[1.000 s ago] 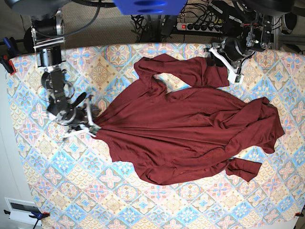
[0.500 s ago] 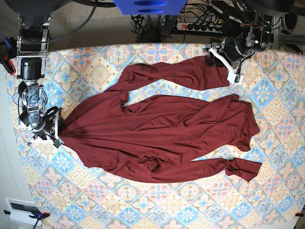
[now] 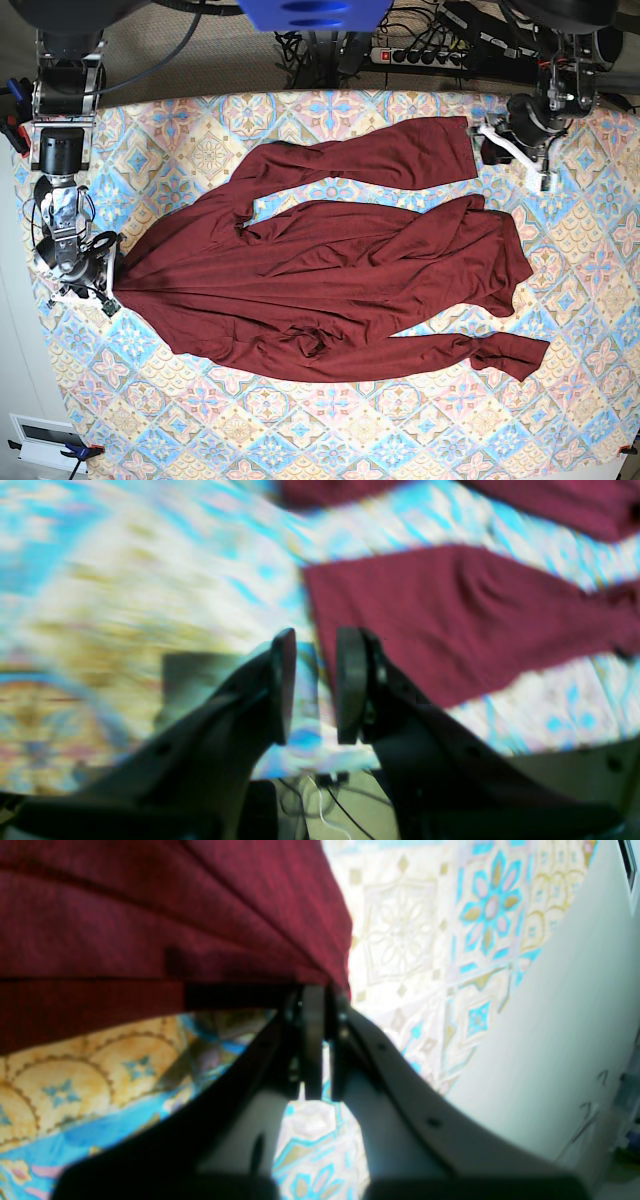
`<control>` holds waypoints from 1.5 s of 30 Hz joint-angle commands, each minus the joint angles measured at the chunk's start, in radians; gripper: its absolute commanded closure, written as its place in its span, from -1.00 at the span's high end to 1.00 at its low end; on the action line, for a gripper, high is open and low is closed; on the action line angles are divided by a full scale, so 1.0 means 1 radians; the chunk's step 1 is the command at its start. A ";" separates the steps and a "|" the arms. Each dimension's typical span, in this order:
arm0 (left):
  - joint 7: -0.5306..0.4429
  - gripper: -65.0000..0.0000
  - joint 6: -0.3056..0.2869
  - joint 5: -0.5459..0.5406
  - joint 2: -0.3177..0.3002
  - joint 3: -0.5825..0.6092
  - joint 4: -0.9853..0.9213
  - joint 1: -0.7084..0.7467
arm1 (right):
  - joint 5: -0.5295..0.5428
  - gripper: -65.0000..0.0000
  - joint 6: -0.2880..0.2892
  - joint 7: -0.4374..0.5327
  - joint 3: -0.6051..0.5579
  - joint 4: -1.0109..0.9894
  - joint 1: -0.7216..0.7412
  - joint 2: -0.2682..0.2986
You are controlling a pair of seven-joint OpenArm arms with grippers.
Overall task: Layout the t-shirt on the table in an organized manner, then fold the t-shirt properly
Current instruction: 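Drag the sleeve with the left gripper away from the right gripper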
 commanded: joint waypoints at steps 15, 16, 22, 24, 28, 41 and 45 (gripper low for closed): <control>-0.004 -0.27 -0.017 0.034 0.031 -0.006 -0.104 -0.068 | -0.003 -1.00 -0.015 0.006 0.007 0.025 0.026 0.020; -0.004 -0.25 -0.019 0.041 0.032 -0.001 -0.121 -0.076 | -0.003 -1.00 -0.015 0.006 0.007 0.025 0.026 0.020; -0.012 -0.23 -0.019 0.055 0.041 0.126 -0.202 -0.140 | -0.003 -1.00 -0.015 0.006 0.005 0.025 0.024 0.018; -0.012 -0.23 -0.020 0.055 0.043 0.177 -0.247 -0.169 | -0.003 -1.00 -0.015 0.006 0.005 0.025 0.024 0.018; -0.013 -0.34 -0.025 0.046 0.038 0.275 -0.281 -0.200 | -0.003 -1.00 -0.015 0.006 0.005 0.025 0.024 0.018; -0.013 -1.00 -0.088 0.041 -0.014 -0.075 -0.018 -0.142 | -0.003 -1.00 -0.015 0.006 0.007 0.019 0.026 0.018; -0.006 -1.00 -0.088 0.027 -0.014 -0.185 0.042 -0.140 | -0.003 -1.00 -0.017 0.006 0.007 0.018 0.027 0.018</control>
